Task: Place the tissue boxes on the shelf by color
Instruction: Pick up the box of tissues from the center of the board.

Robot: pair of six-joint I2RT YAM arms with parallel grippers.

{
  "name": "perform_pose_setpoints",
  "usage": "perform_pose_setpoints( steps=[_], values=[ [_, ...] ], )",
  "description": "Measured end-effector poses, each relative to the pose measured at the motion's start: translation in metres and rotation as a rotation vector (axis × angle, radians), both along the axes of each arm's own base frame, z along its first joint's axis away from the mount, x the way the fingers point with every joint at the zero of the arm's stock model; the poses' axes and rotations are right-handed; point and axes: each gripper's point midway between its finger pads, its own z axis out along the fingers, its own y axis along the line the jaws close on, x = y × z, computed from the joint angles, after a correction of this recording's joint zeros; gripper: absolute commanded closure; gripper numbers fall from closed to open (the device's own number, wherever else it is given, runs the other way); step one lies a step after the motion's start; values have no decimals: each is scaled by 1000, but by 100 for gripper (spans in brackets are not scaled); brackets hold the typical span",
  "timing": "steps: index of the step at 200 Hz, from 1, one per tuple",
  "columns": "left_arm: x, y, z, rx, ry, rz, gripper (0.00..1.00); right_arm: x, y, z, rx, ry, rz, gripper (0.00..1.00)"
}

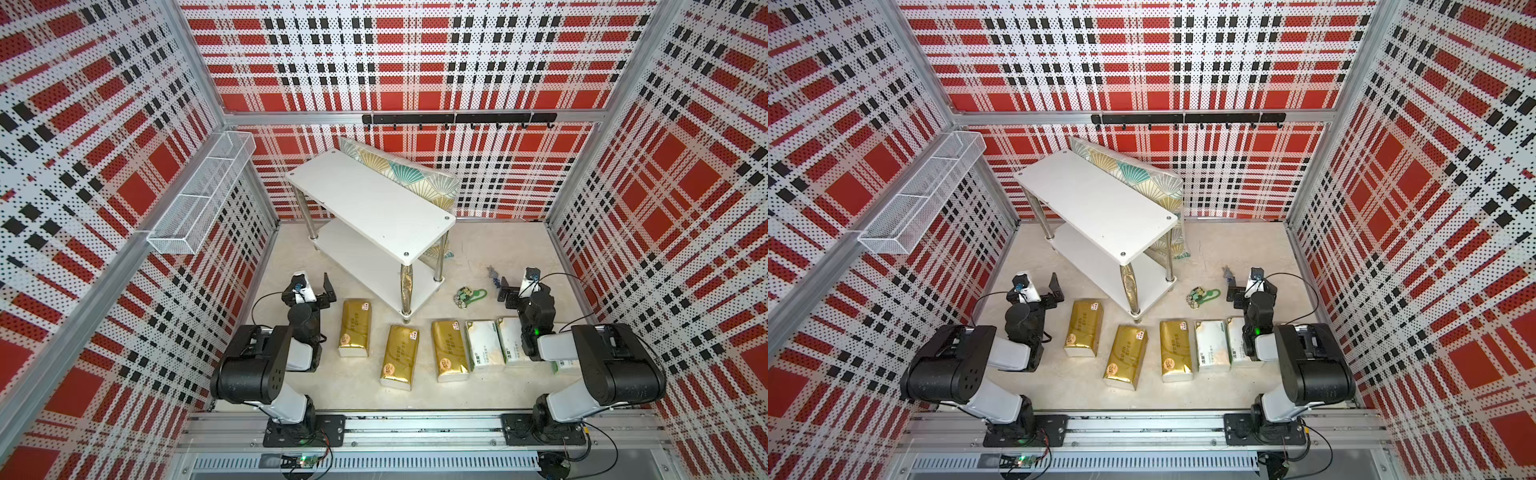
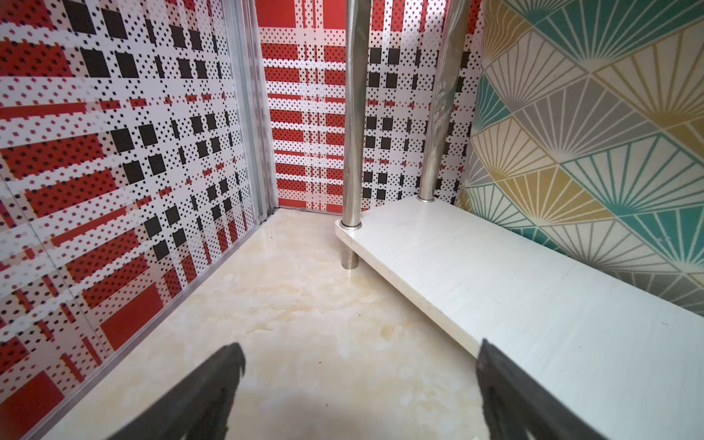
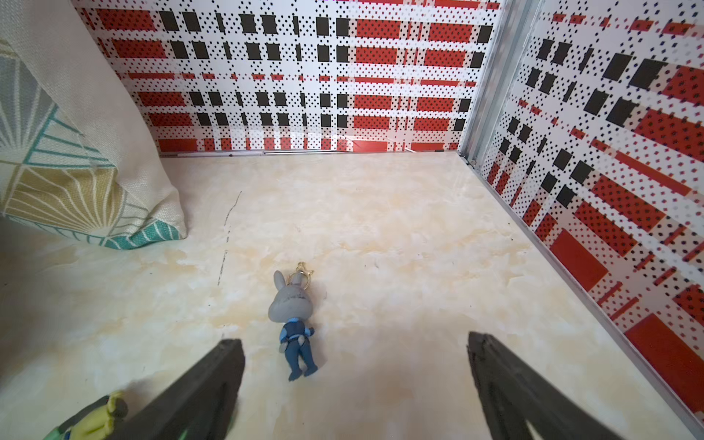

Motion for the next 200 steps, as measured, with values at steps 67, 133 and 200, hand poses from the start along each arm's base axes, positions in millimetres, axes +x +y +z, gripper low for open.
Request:
perform_pose_setpoints(
  steps=[67, 133, 200],
  values=[
    [0, 0, 0, 0, 0, 0, 1, 0, 0, 0, 0, 0, 0, 0],
    [0, 0, 0, -3, -1, -6, 1, 0, 0, 0, 0, 0, 0, 0],
    [1, 1, 0, -12, -3, -15, 1, 0, 0, 0, 0, 0, 0, 0]
  ],
)
